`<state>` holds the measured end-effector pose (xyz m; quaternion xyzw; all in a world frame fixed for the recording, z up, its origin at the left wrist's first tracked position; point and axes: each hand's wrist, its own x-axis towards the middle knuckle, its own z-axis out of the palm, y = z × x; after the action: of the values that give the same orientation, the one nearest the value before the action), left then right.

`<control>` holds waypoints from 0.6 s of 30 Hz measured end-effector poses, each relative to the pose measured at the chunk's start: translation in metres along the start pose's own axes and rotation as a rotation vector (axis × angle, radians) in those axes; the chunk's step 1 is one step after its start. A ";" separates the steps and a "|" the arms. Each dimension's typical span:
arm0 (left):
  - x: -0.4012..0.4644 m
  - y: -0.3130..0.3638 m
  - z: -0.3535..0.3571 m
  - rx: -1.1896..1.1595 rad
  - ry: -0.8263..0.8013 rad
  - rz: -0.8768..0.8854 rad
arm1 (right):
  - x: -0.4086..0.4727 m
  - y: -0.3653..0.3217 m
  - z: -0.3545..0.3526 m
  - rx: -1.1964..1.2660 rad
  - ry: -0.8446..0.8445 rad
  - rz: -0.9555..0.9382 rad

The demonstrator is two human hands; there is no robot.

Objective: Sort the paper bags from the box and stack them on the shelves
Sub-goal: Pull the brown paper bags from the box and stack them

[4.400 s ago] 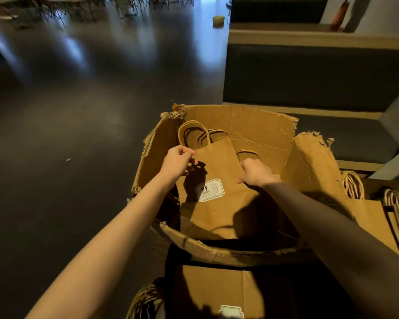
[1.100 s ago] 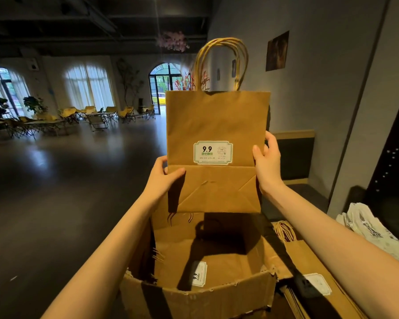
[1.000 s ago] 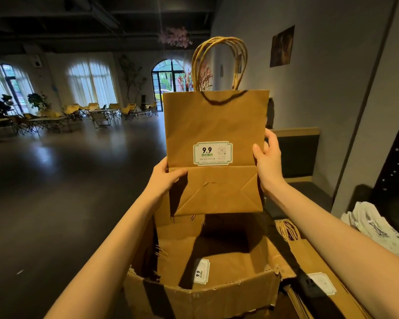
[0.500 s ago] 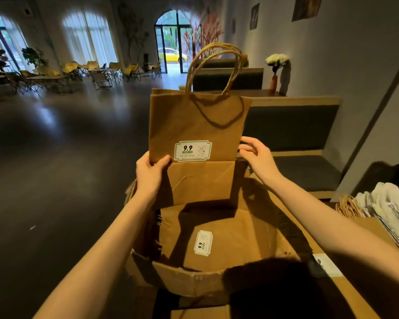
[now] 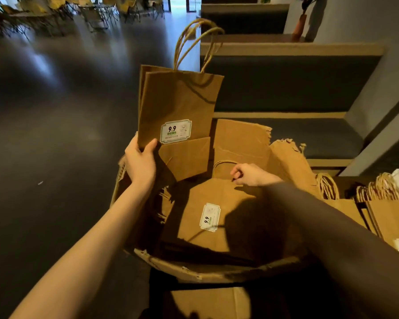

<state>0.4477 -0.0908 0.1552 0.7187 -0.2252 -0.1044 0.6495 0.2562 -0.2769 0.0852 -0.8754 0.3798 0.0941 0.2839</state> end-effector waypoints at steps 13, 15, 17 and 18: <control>0.011 -0.025 0.001 0.039 0.043 -0.046 | 0.049 -0.001 0.059 -0.444 -0.160 0.154; 0.013 -0.027 0.001 0.056 0.043 -0.049 | 0.049 -0.001 0.064 -0.496 -0.136 0.158; 0.013 -0.030 0.001 0.069 0.036 -0.049 | 0.050 -0.002 0.066 -0.519 -0.141 0.160; 0.013 -0.030 0.001 0.073 0.034 -0.050 | 0.051 -0.002 0.066 -0.523 -0.149 0.163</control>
<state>0.4646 -0.0957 0.1273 0.7489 -0.1997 -0.1002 0.6239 0.2962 -0.2692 0.0121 -0.8761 0.3899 0.2756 0.0670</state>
